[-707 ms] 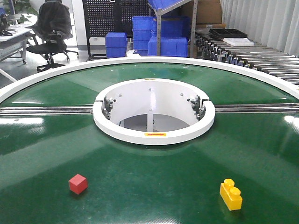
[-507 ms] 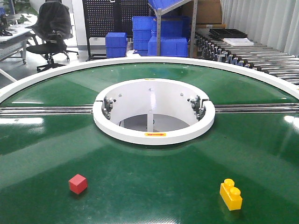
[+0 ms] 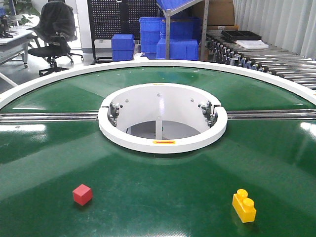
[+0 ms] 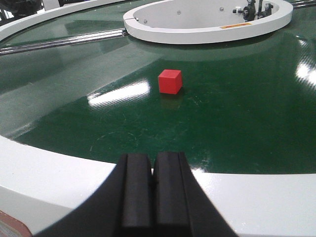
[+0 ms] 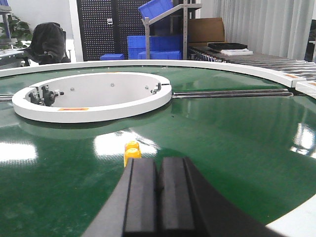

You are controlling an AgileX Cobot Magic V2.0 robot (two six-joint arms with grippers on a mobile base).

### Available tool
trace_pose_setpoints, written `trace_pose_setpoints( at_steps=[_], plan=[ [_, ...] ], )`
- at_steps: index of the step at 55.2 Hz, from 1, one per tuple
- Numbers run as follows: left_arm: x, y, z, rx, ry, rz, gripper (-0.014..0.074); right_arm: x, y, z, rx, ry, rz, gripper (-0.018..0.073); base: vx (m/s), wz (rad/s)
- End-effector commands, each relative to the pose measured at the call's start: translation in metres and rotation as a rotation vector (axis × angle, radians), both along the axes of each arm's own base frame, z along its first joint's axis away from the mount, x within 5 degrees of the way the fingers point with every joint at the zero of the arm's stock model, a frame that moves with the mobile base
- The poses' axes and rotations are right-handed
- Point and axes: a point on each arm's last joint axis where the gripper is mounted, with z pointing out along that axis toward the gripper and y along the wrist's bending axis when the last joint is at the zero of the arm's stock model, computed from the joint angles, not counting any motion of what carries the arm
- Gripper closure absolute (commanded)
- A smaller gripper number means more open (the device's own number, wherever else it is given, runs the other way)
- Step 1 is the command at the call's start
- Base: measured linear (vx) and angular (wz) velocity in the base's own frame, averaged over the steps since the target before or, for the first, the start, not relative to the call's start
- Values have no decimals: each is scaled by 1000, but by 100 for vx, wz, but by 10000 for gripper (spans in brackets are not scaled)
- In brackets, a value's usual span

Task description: Pick red and yellow blocks into blue bin

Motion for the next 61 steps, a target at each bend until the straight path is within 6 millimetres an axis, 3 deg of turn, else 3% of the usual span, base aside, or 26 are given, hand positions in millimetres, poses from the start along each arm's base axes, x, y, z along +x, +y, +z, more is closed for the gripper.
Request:
trace_pose_setpoints(
  at_steps=[1, 17, 29, 34, 38, 46, 52, 55, 61],
  plan=[
    [1, 1, 16, -7, -130, 15, 594, -1, 0, 6, -17, -85, -1, 566, 0, 0],
    [1, 4, 33, -19, -310, 45, 594, -1, 0, 8, -18, -113, 0, 566, 0, 0],
    [-9, 11, 68, -168, -674, 94, 594, -8, 1, 35, -14, -371, 8, 566, 0, 0],
    [-14, 11, 86, -268, -724, 76, 594, -15, 1, 62, -12, -420, 7, 566, 0, 0],
    [-19, 10, 110, -284, -709, 58, 594, -25, 1, 99, -15, -466, 3, 566, 0, 0],
    [-13, 8, 185, -184, -716, 58, 594, -25, 1, 178, -33, -485, -5, 566, 0, 0],
    [16, 6, 234, -135, -701, 66, 594, 6, 0, 225, -33, -439, -5, 566, 0, 0],
    [42, 3, 253, -132, -658, 67, 594, 28, 0, 240, -32, -406, -4, 566, 0, 0],
    [89, -1, 262, -128, -566, 68, 594, 72, 0, 253, -19, -330, -1, 566, 0, 0]
  ],
)
